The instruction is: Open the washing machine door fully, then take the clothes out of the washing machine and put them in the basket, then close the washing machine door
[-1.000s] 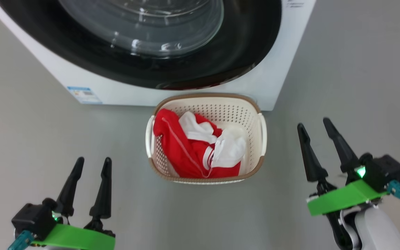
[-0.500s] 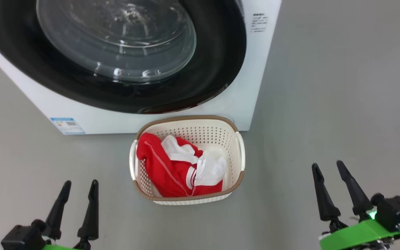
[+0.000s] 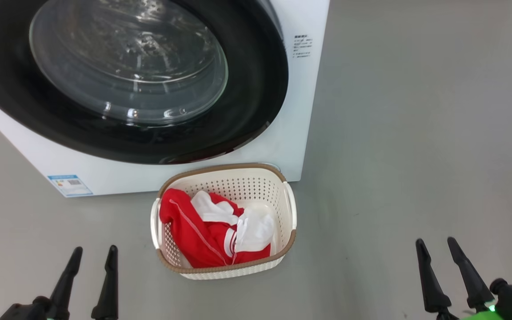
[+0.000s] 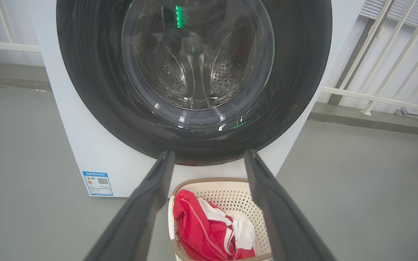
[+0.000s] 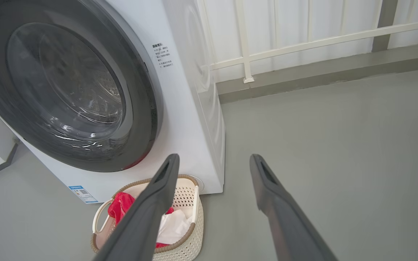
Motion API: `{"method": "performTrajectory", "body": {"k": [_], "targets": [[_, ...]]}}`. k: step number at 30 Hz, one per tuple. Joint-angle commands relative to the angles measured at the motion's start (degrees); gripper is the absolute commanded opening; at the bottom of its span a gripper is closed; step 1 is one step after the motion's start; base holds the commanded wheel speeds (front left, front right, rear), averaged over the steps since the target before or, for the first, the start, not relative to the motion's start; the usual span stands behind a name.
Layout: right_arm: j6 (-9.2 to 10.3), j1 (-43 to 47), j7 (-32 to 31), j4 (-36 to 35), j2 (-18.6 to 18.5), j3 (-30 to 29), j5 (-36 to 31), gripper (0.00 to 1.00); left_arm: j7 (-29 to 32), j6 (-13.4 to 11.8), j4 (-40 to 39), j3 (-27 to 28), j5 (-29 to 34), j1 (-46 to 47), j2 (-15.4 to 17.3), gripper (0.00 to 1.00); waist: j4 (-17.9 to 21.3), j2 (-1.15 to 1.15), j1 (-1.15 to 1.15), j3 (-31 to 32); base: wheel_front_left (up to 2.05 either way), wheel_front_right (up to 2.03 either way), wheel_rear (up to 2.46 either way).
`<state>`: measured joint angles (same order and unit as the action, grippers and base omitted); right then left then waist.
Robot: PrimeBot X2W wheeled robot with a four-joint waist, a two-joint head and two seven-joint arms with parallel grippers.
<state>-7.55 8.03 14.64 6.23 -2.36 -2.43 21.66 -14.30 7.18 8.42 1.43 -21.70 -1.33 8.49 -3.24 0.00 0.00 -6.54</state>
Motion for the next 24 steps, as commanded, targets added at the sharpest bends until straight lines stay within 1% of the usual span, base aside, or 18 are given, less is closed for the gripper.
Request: {"method": "performTrajectory", "body": {"k": [1,11,24], "targets": [[0.06,0.24,0.36,-1.59,-0.57,0.85,-0.11,1.0,-0.7,0.31,-1.79,2.49,0.38,0.37,1.33,1.0,0.49,0.0,0.0,0.61,0.0,0.0,0.0],[0.06,2.92,0.36,-2.03,-0.55,-0.9,-0.03,1.0,-0.7,0.31,-2.75,4.53,0.4,-1.6,1.0,1.0,1.37,0.0,0.0,1.27,0.0,0.0,0.0],[0.06,2.85,0.36,-2.17,-0.53,-0.82,0.28,1.0,-0.7,0.31,-2.63,4.25,-0.01,-1.69,0.9,1.0,1.23,0.0,0.0,1.03,0.0,0.0,0.0]]}}
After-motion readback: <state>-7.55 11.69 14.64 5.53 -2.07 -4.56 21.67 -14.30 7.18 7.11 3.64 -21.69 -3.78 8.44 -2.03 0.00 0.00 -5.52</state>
